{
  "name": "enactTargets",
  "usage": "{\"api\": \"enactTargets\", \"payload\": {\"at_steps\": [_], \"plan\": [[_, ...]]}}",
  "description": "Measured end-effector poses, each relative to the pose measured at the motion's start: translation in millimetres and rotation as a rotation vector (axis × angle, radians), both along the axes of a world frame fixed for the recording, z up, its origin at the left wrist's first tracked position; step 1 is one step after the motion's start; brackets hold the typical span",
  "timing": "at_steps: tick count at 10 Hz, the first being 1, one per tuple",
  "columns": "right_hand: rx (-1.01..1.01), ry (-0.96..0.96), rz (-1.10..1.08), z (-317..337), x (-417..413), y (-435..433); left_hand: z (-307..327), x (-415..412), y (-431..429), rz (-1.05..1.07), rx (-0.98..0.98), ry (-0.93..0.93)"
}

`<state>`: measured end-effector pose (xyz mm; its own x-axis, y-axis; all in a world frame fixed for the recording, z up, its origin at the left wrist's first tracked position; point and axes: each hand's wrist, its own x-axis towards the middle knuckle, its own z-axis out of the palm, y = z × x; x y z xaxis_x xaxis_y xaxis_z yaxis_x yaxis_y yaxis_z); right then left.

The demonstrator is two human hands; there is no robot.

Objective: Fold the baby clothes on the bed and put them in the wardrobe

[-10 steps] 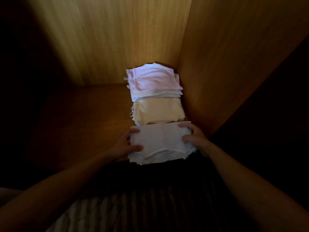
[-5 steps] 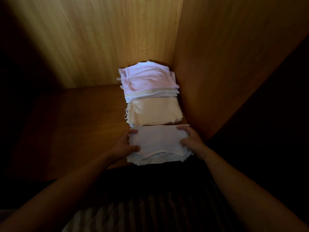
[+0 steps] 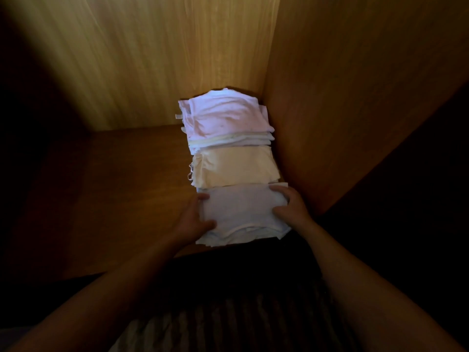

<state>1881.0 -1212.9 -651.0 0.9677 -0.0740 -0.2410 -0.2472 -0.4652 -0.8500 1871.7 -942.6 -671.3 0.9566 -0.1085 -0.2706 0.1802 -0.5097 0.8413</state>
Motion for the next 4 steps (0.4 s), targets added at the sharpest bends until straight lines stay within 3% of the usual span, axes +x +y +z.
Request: {"api": "enactTargets", "payload": {"at_steps": [1, 2, 4], "plan": [[-0.294, 0.001, 0.085, 8, -7, 2, 6, -2, -4, -0.009, 0.254, -0.088], [-0.583, -0.122, 0.215, 13, -10, 6, 19, -5, -11, -0.054, 0.444, -0.22], [-0.792, -0.097, 0.444, 45, -8, 31, 53, -1, -41, -0.289, 0.656, -0.292]]}}
